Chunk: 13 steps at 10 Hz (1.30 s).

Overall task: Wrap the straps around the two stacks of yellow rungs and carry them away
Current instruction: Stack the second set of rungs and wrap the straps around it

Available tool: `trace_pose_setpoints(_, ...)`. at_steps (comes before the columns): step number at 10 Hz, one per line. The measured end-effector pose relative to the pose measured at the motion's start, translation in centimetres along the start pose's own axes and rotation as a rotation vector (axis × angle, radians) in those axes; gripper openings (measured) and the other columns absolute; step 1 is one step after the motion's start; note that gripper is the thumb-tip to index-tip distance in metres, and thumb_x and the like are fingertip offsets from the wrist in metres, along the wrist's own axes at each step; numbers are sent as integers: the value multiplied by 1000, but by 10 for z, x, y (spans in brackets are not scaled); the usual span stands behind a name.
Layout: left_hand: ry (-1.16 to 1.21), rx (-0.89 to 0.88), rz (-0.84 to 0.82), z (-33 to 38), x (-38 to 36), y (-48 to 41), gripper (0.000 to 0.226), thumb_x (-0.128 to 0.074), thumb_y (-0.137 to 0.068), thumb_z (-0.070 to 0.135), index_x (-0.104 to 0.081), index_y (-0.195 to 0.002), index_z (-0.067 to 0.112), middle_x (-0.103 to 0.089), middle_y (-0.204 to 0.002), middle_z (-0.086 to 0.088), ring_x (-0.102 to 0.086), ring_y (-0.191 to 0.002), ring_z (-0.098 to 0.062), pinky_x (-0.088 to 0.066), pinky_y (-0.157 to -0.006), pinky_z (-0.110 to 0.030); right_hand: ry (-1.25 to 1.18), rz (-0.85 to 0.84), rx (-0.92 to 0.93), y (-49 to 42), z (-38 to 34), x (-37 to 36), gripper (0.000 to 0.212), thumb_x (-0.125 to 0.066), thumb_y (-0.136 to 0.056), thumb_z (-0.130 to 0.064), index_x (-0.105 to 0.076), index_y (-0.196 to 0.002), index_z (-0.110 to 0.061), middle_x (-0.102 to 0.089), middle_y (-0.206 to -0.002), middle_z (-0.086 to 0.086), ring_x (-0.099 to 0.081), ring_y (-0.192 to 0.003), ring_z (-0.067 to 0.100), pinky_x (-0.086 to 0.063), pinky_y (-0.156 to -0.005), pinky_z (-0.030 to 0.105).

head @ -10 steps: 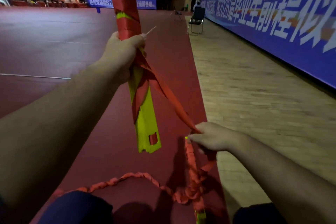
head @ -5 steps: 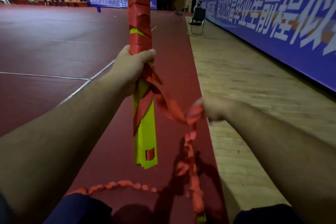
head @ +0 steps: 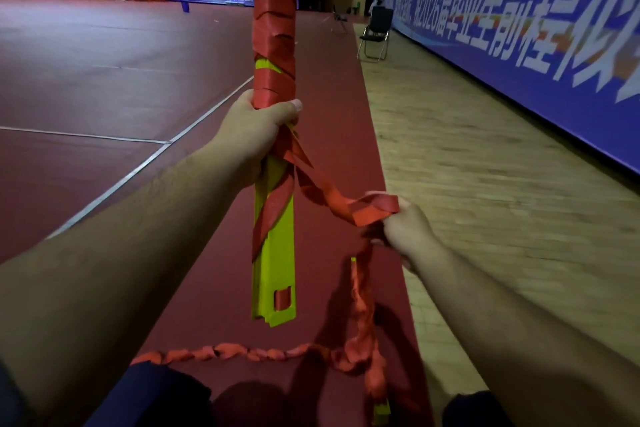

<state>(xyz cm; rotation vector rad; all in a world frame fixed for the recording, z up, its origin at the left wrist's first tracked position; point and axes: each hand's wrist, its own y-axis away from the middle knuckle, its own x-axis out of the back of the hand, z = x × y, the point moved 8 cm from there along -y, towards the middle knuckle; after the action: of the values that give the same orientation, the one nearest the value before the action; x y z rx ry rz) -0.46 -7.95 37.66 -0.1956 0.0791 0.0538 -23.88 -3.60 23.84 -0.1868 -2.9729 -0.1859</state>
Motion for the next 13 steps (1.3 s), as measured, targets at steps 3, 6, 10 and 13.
trace_pose_setpoints(3, -65, -11, 0, -8, 9, 0, 21, -73, -87, 15, -57, -101, 12, -63, -82, -9, -59, -62, -18, -53, -61, -34, 1119, -35, -34, -38, 2, 37, 26, -48, -96, -14, -68, -112, -9, -71, -101, 16, -68, -91, 31, -50, -69, 30)
trace_pose_setpoints(6, -1, 30, -16, -21, 8, -8, 24, -74, -87, 17, -59, -105, 10, -64, -79, -8, -60, -61, -18, -54, -59, -32, 904, -604, -468, 1, 44, -8, 38, -39, -86, -3, -67, -109, -15, -68, -110, 5, -65, -87, 26, -49, -68, 32)
trace_pose_setpoints(10, -8, 108, -37, -63, 3, -8, 47, -78, -74, 26, -60, -113, 7, -66, -84, -10, -62, -65, -21, -55, -62, -35, 1235, -348, 7, -26, 40, 3, 32, -48, -100, -35, -72, -109, -14, -69, -120, 6, -54, -123, 26, -41, -102, 34)
trace_pose_setpoints(13, 110, 225, -55, -114, 2, 1, 18, -72, -89, 15, -59, -102, 10, -64, -79, -7, -61, -58, -17, -53, -59, -31, 1049, -511, 55, -12, 86, -10, 29, -67, -80, -2, -56, -69, -27, -63, -75, -5, -60, -77, 16, -45, -68, 27)
